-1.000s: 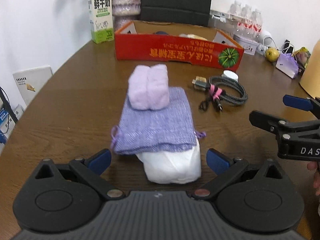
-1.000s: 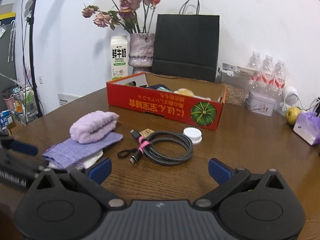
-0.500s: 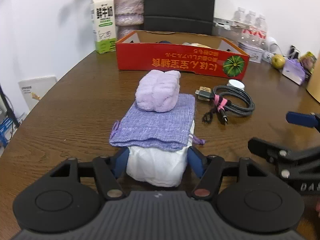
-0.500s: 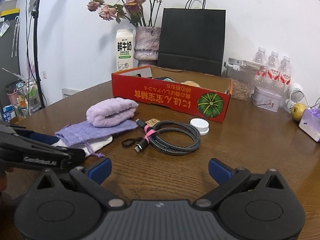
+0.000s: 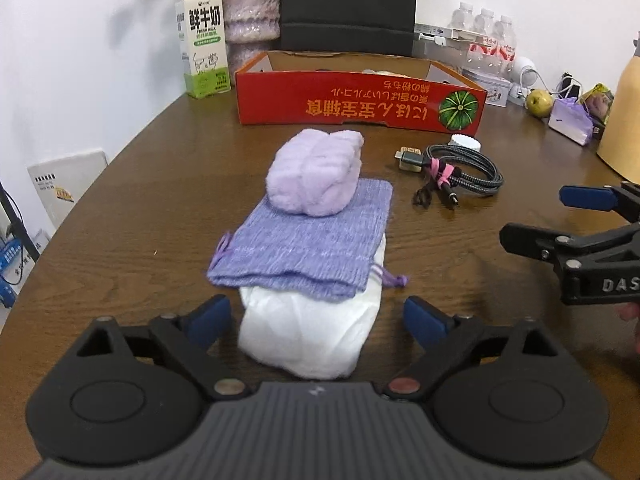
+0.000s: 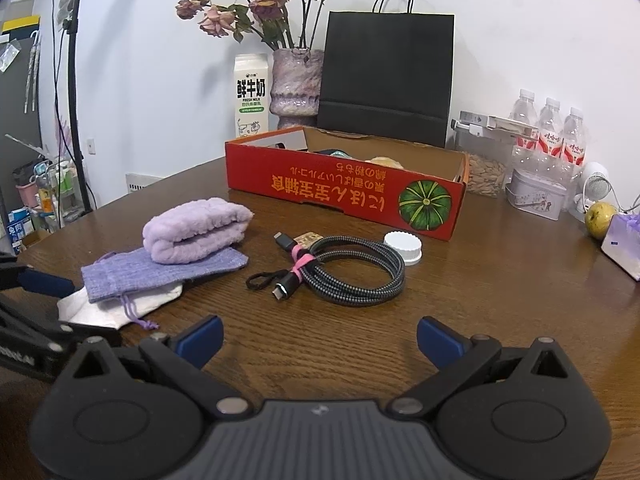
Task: Organize objects
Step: 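Close the left gripper on the white cloth under the purple pouch, then pull the white cloth out with the left gripper while the right grasps the black braided cable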
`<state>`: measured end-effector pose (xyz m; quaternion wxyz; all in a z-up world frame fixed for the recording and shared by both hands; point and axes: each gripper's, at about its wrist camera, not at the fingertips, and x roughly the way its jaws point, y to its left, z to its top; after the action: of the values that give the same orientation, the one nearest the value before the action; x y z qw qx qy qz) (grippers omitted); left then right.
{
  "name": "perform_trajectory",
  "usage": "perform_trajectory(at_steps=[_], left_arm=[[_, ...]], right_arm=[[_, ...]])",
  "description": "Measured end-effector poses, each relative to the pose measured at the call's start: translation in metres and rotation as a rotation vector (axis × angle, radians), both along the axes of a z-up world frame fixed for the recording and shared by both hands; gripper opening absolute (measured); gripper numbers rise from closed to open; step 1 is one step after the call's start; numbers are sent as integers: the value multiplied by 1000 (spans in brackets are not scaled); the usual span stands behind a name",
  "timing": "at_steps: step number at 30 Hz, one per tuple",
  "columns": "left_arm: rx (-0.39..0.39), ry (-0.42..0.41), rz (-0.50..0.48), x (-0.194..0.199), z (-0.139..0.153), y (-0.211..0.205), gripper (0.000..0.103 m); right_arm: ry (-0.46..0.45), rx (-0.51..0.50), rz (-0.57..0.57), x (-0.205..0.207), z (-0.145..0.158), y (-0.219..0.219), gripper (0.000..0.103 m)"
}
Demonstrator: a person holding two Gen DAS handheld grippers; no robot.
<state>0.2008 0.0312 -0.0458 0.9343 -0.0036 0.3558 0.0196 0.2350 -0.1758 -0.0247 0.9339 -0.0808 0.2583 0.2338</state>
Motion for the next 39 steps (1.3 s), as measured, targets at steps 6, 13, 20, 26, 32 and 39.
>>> perform_trajectory(at_steps=[6, 13, 20, 26, 32, 39], left_arm=[[-3, -27, 21, 8, 5, 2, 55], [3, -41, 27, 15, 1, 9, 66], [4, -48, 27, 16, 0, 8, 68], [4, -48, 27, 16, 0, 8, 68], [4, -48, 27, 15, 0, 8, 68], [4, -49, 27, 15, 0, 8, 68]], right_arm=[[8, 12, -10, 1, -1, -2, 103], [37, -25, 12, 26, 10, 2, 103], [109, -28, 4, 88, 8, 19, 103], [191, 18, -20, 118, -12, 27, 103], [176, -32, 36, 79, -12, 20, 99], [155, -28, 110, 18, -11, 6, 99]])
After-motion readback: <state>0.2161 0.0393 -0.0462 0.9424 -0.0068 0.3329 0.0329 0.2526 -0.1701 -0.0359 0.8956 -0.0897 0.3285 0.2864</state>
